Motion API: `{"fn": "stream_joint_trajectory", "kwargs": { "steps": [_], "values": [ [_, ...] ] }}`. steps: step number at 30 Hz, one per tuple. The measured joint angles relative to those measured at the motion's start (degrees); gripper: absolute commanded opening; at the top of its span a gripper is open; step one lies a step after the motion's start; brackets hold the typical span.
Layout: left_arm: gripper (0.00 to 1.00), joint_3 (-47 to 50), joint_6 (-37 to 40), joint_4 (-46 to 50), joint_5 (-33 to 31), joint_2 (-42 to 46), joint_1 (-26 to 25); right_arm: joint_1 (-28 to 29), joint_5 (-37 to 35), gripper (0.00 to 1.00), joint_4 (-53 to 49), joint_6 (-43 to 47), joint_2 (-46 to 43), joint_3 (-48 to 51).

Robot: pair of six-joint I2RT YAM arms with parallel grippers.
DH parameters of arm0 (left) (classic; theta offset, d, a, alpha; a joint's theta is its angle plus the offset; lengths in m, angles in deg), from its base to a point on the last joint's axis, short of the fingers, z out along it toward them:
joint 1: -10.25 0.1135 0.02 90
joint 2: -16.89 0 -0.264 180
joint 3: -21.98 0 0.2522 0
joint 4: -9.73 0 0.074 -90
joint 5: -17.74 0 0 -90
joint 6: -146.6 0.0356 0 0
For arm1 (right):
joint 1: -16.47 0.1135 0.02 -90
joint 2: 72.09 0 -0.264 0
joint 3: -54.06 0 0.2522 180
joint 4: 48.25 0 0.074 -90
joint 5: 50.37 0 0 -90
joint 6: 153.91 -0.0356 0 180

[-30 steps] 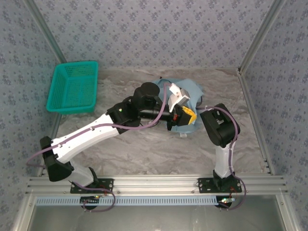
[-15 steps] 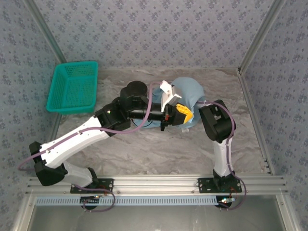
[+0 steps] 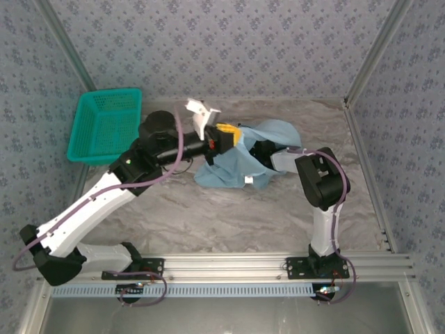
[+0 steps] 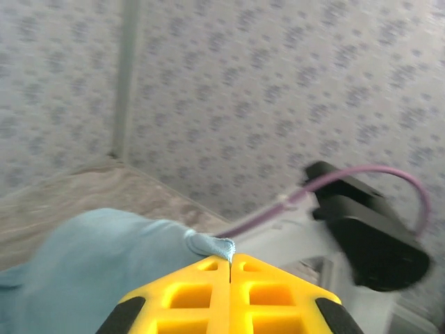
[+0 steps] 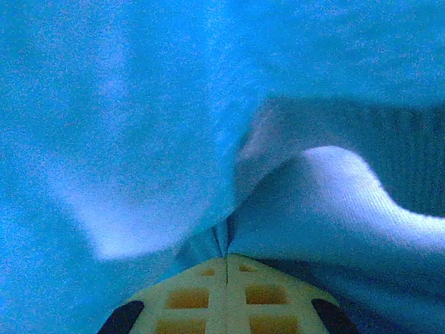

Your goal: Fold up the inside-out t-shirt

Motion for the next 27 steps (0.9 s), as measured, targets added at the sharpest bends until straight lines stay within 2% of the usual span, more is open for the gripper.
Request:
{"fn": "stream_joint_trajectory", "kwargs": {
  "steps": [9,13,16,20,27],
  "values": [
    [0.0,4.44,-4.04,0.66,-12.37,3.17,15.76,-1.49,7.41,0.0,-6.78,5.4,-9.51,6.78],
    [0.0,7.3,-5.95,1.14,-16.17,3.15,24.24,-2.05,10.84,0.0,-9.75,8.24,-16.22,8.39],
    [0.0,8.57,-6.34,2.21,-18.53,2.8,28.63,-2.12,12.96,0.0,-10.82,10.38,-20.46,8.39],
    [0.0,8.68,-6.08,1.79,-20.11,0.11,30.97,-1.92,15.85,0.0,-11.54,11.89,-24.5,7.87],
    [0.0,9.14,-5.46,-0.44,-19.63,-11.69,29.44,2.54,22.91,0.0,-10.12,9.7,-24.72,1.36]
  ]
}}
